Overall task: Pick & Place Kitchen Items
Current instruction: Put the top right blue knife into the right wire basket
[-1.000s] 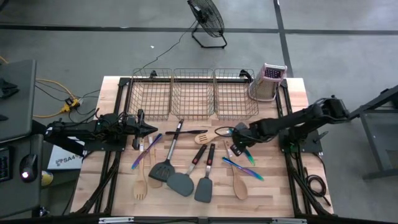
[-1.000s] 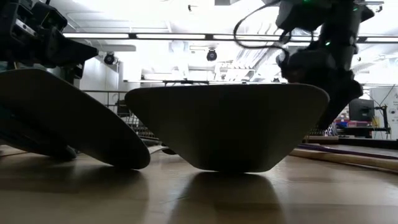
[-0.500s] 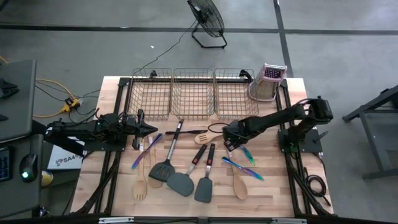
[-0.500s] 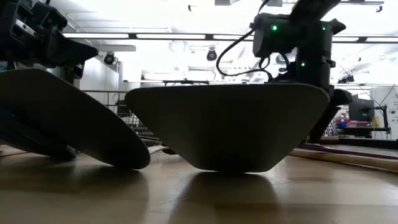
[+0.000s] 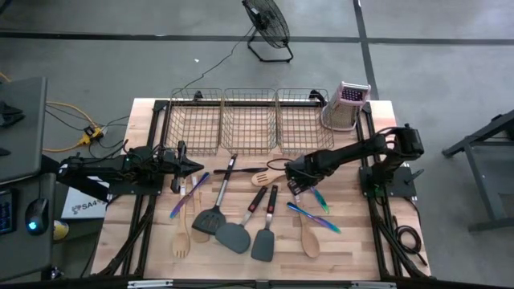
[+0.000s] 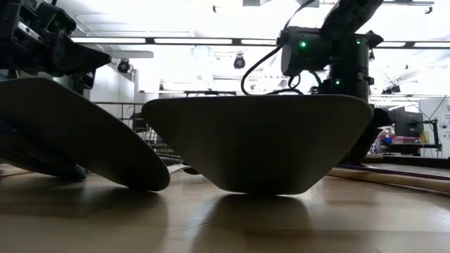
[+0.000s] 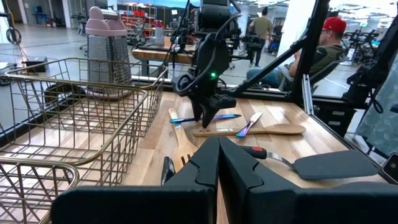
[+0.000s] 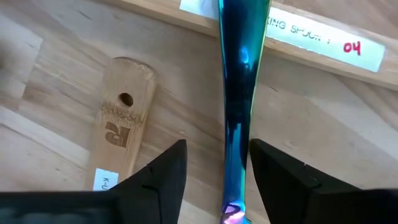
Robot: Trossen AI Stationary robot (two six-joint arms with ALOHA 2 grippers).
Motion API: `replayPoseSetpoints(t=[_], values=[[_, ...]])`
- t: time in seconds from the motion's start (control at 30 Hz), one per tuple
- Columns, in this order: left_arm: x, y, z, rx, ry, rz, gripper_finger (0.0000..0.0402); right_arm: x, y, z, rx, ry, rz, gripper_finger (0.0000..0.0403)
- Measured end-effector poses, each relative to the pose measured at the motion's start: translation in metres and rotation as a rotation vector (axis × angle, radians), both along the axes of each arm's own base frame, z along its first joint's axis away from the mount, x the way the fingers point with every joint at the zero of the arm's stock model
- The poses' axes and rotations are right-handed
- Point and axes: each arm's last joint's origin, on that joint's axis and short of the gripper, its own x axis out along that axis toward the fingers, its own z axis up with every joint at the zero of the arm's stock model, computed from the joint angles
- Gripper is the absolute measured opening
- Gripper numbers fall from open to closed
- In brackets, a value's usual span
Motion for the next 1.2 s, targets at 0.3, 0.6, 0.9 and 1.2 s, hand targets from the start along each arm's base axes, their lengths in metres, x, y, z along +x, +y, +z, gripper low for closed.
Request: replayPoseSetpoints(t=[0.3, 0.6, 0.9, 1.2], values=[[0.000, 0.000, 0.000, 0.000, 0.001, -0.001, 0.0003, -0.001, -0.006, 0.000, 0.003, 0.010, -0.005, 0.0147], [0.000, 0.000, 0.000, 0.000, 0.000, 0.000, 0.0003, -0.002, -0.008, -0.001, 0.001, 0.026, -0.008, 0.0131], [0.000, 0.000, 0.000, 0.000, 0.000, 0.000, 0.0003, -0.003, -0.011, -0.001, -0.002, 0.036, -0.015, 0.0090], [0.000, 0.000, 0.000, 0.000, 0.001, 0.000, 0.0003, -0.003, -0.011, -0.001, -0.006, 0.038, 0.003, 0.0043]])
